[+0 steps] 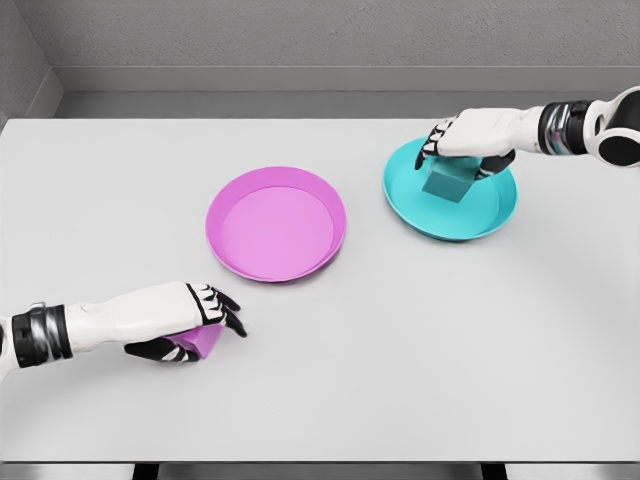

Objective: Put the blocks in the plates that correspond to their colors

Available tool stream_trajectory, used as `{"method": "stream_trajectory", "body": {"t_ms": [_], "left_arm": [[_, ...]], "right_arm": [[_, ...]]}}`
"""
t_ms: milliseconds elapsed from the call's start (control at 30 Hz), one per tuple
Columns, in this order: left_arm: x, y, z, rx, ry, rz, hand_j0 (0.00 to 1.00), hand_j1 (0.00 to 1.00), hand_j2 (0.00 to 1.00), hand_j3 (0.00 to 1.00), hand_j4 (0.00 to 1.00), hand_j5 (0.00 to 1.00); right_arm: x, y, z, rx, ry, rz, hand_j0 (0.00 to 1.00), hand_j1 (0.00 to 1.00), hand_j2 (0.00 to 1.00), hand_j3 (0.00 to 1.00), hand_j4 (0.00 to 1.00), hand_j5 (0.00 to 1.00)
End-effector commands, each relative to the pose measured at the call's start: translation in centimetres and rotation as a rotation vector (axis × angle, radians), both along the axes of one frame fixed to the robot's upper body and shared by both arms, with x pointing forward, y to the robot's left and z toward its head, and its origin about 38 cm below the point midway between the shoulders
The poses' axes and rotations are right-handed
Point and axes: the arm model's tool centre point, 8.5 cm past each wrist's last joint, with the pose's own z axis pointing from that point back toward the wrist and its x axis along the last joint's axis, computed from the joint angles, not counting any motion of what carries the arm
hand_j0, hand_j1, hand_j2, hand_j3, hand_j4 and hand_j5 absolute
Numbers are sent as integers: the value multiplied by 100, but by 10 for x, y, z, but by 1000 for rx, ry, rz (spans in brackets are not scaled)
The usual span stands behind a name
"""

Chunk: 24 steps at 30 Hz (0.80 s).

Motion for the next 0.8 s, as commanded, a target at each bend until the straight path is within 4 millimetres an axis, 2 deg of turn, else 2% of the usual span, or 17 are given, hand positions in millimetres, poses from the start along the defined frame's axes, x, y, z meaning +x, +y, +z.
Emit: {"method": "stream_trajectory", "body": {"t_ms": [0, 200, 300, 433, 667, 767], "left_arm": [[0, 1, 1, 9, -2, 0, 58, 58, 58, 58, 58, 58], [3, -1, 7, 0, -15, -5, 59, 59, 59, 59, 59, 59], [6, -2, 12, -2, -32, -10, 59, 59, 59, 59, 59, 59], [11, -3, 19, -3, -52, -12, 59, 59, 59, 59, 59, 59], [25, -3, 34, 4, -103, -11, 59, 59, 59, 59, 59, 59], [29, -4, 39, 9, -121, -15, 59, 59, 59, 59, 59, 59]], "right_arm": [[2, -2, 4, 15, -7, -11, 99, 99, 99, 99, 99, 99], [2, -10, 8, 27, -11, -29, 99, 99, 99, 99, 99, 99], [0, -32, 21, 51, -41, -71, 99, 99, 99, 99, 99, 99], [-23, -60, 41, 101, -71, -82, 100, 100, 100, 100, 100, 100], [-40, -88, 43, 230, -164, -118, 100, 100, 100, 100, 100, 100], [-56, -93, 46, 283, -206, -103, 100, 100, 100, 100, 100, 100]]}}
